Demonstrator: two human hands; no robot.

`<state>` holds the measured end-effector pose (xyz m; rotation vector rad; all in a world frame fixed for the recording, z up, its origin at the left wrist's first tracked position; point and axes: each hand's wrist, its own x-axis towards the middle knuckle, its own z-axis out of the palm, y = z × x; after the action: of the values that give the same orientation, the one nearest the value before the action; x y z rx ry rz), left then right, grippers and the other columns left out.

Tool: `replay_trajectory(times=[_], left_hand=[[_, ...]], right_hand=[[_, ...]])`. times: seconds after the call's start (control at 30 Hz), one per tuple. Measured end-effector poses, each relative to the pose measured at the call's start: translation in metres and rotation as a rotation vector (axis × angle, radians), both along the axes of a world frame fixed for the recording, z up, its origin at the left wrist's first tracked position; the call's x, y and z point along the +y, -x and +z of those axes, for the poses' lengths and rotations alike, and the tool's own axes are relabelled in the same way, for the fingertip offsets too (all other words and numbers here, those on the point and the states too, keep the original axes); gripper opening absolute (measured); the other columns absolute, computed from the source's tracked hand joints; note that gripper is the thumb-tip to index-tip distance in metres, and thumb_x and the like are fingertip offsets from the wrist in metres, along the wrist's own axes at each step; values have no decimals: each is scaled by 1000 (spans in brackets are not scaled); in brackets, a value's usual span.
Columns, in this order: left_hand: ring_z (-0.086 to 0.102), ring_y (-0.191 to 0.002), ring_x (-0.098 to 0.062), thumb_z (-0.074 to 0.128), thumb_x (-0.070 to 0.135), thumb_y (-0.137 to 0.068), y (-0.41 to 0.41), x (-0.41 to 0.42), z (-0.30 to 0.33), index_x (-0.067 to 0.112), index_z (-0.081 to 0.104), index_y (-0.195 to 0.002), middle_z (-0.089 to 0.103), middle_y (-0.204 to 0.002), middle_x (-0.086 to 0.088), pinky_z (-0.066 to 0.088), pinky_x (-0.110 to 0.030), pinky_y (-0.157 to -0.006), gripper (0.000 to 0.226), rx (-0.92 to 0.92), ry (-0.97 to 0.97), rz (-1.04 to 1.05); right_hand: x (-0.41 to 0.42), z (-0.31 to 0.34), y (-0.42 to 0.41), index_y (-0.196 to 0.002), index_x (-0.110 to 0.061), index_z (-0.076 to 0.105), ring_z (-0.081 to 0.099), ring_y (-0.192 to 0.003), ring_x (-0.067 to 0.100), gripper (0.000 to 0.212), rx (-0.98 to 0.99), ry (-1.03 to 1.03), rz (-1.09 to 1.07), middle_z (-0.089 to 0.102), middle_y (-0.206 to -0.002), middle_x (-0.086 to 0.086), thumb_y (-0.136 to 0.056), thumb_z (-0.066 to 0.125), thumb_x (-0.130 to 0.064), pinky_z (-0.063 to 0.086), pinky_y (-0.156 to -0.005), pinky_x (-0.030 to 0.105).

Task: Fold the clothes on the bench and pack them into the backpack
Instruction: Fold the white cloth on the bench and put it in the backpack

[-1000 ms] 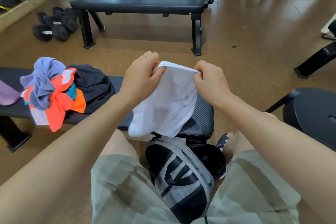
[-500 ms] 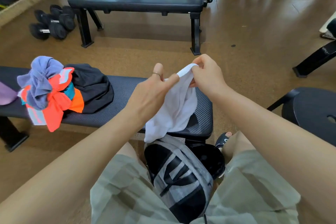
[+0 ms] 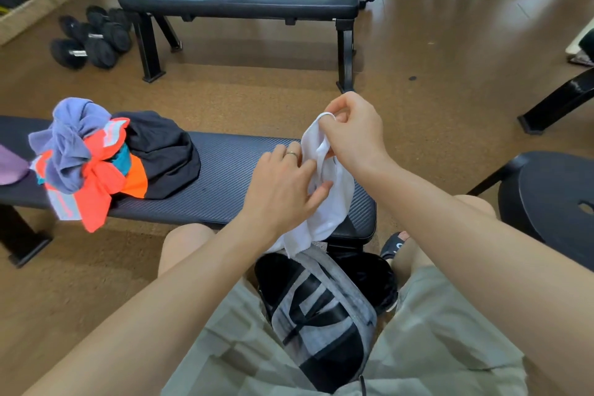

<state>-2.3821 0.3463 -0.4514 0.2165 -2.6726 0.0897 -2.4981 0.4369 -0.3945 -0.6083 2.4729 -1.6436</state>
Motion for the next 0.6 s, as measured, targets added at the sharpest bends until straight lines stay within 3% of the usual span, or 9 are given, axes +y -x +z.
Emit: replay_trajectory(times=[0.13,0.23,0.33,0.4,0.5,0.6], left_hand=[[40,-78,-26,53,51,-93,5,0,6,14,52,-78,46,-90,-9,33,-38,-61,40,94,-59,90],[40,-69,-27,53,34,-94,10,-1,11,11,47,-75,47,-89,-11,29,-35,-54,30,107,-110,-4],[33,-57,-23,46,24,-93,7,1,10,14,38,-75,40,-83,-6,19,-29,-47,22,51,-213,-36],[28,-55,-21,41,23,-90,5,-2,6,12,41,-72,34,-79,-2,14,-27,-46,20,24,-182,-56],[24,-54,-21,36,25,-82,5,-8,-1,16,31,-61,28,-71,-1,19,-29,-50,23,1,-129,-16],[30,-57,-24,42,24,-84,3,-13,-6,16,27,-57,30,-70,-2,21,-31,-53,32,-133,-112,61]], right_hand=[[2,2,-2,-95,-14,62,52,-68,7,13,32,2,10,53,-73,-8,-83,59,-10,44,-64,24],[3,4,-1,-96,-15,61,50,-67,5,14,56,3,4,53,-73,-7,-83,59,-10,40,-59,19],[4,6,1,-95,-15,61,50,-67,8,16,112,23,-9,52,-72,-6,-81,58,-8,42,-60,22],[5,6,4,-94,-14,61,48,-66,10,17,160,33,-8,51,-68,-6,-80,56,-6,43,-63,25],[7,9,5,-93,-14,60,45,-63,7,19,227,38,26,47,-63,-8,-78,54,-3,41,-62,22],[6,15,5,-90,-14,59,44,-61,6,20,283,71,29,46,-63,-9,-77,52,-1,37,-58,16]])
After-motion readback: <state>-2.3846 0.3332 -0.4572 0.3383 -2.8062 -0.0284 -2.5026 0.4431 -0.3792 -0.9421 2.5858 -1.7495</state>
